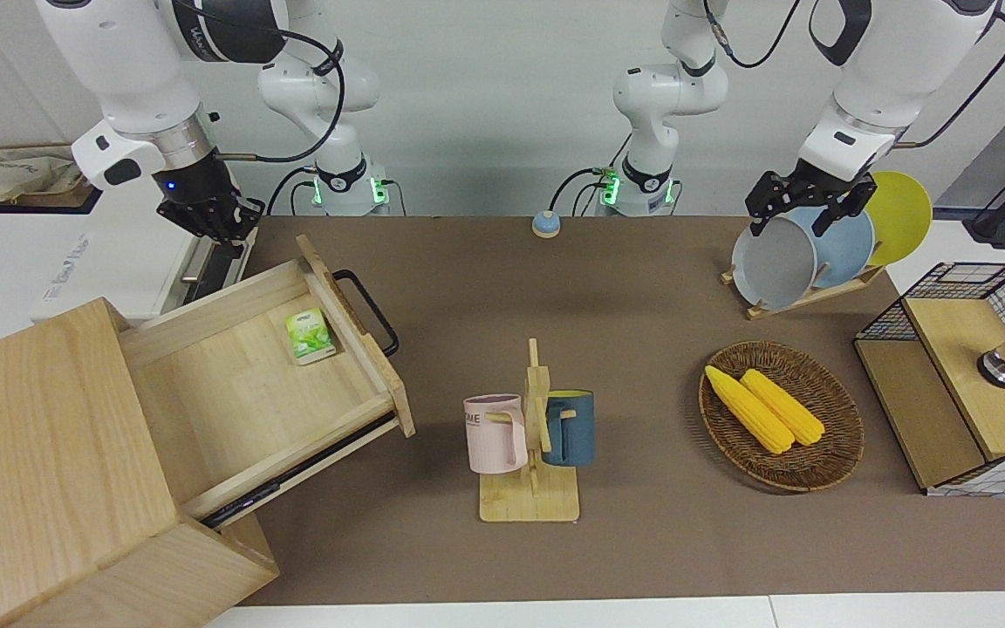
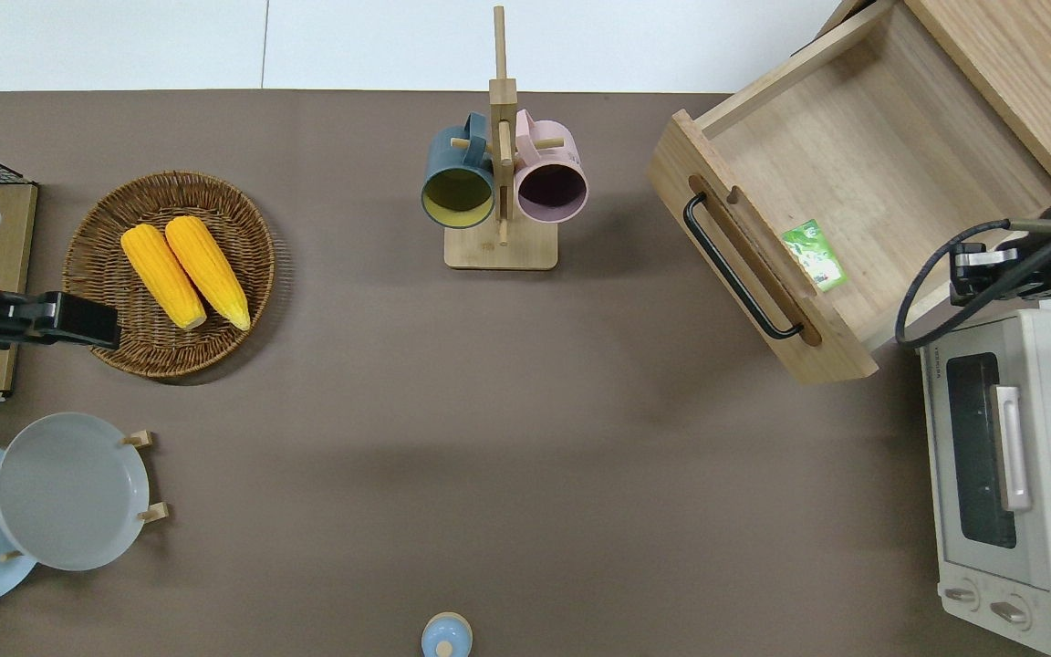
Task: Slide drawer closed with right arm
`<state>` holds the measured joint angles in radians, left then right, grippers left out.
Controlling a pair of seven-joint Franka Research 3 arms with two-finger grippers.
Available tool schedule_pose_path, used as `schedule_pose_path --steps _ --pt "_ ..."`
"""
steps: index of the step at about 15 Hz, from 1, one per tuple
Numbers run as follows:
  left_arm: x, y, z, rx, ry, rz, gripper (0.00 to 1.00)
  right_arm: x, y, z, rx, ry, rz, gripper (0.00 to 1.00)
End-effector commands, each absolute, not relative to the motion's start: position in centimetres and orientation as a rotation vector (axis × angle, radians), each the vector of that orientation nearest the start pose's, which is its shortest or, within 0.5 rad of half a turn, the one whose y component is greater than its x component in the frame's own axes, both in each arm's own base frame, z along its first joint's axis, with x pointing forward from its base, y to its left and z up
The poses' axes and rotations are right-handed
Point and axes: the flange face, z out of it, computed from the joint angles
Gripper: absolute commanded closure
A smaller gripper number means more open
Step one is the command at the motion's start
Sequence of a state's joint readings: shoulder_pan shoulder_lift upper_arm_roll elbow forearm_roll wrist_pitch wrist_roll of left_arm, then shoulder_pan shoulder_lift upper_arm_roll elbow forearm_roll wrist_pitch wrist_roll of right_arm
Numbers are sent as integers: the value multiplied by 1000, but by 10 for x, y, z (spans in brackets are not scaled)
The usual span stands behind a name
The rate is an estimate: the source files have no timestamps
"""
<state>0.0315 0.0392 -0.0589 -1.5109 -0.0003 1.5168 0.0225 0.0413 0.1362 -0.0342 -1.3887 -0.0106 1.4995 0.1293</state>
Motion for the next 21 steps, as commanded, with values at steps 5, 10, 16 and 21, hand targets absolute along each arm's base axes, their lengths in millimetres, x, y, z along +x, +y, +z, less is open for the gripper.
schedule_pose_path --steps 5,10,16,21 --pt "563 -13 629 -3126 94 62 7 572 17 645 -3130 249 56 1000" --pt "563 -13 629 -3126 94 62 7 568 63 653 -3114 431 29 1000" --pt "563 -13 629 -3126 94 62 7 563 122 652 -3056 673 12 1000" --pt "563 -13 630 -3126 94 60 7 568 164 628 -3002 877 65 1000"
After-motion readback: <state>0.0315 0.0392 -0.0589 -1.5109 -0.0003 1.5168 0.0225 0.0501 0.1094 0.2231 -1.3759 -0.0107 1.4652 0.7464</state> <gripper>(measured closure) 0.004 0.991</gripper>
